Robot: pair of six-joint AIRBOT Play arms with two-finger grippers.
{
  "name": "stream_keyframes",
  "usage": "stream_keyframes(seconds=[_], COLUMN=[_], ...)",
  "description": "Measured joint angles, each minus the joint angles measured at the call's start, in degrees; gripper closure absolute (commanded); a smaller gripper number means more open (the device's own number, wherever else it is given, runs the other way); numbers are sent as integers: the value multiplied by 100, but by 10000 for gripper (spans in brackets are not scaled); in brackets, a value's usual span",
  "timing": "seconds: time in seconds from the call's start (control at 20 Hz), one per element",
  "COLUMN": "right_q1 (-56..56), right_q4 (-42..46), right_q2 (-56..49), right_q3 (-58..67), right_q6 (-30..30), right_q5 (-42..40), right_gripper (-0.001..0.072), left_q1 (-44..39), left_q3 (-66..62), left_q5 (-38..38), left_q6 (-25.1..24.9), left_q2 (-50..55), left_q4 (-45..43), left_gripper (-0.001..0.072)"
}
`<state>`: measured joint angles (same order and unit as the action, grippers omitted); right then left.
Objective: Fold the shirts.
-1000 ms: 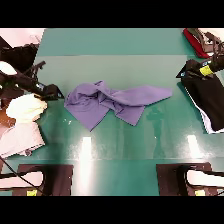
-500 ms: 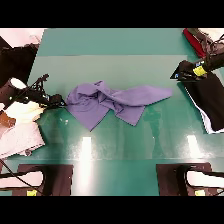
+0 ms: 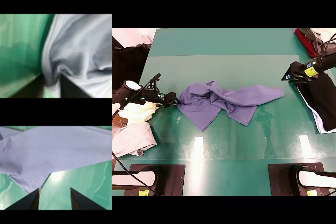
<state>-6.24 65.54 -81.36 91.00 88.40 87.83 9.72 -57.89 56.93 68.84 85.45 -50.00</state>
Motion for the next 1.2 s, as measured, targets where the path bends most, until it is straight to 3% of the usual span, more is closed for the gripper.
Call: stream_keyframes(seconds=[0.2,0.45,0.8,1.2], right_q1=[2,48,796,2199], right_q4=[0,-179,-1191,-2398], right_q2=[142,1084,2015,1300], right_q3=[-297,-2092,-4837,-5580], right_q6=[0,109,520,603], right_q5=[201,-227,-2190,-4057], right_gripper=[284,282,274,275], left_q1=[-2,-2,-2,-2], left_q3=[-22,-164,-330,-350], left_q5=[-17,-24,164,402], left_q6=[-22,-101,-166,-184], left_q2=[-42,-396,-732,-785], left_q4=[166,225,249,247], left_gripper=[685,684,684,684])
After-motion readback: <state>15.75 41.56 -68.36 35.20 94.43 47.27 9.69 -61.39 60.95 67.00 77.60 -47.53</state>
